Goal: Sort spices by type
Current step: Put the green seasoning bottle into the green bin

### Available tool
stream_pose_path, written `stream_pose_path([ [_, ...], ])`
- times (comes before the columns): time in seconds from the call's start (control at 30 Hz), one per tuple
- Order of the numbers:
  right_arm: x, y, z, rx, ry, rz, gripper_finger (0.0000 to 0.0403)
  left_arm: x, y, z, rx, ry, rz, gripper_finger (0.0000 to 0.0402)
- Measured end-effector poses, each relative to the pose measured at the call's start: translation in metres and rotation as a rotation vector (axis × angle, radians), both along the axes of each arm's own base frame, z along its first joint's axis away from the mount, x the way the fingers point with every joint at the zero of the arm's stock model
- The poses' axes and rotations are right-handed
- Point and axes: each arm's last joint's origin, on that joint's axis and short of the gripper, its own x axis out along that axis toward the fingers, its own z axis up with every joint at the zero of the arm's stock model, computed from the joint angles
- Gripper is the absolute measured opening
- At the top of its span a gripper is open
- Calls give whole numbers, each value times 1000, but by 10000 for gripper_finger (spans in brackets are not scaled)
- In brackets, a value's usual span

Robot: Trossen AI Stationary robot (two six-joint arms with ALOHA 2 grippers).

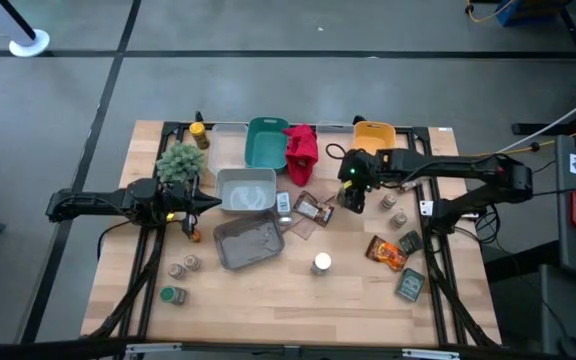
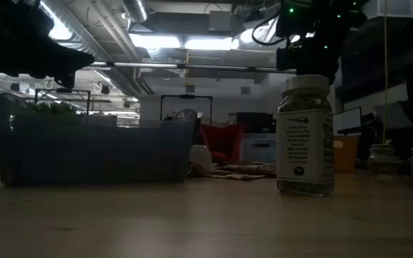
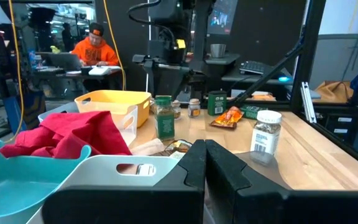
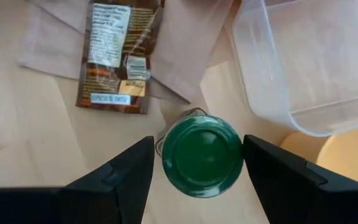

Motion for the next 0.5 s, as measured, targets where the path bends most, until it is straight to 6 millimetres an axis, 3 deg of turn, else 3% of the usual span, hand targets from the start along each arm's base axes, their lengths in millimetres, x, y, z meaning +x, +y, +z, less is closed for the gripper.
stream_pose_path([
  [0.33,8,-2,-16,11,64,1,246,0,0,0,0,0,0,0],
  [0.5,9,-2,-16,14,54,4,214,0,0,0,0,0,0,0],
])
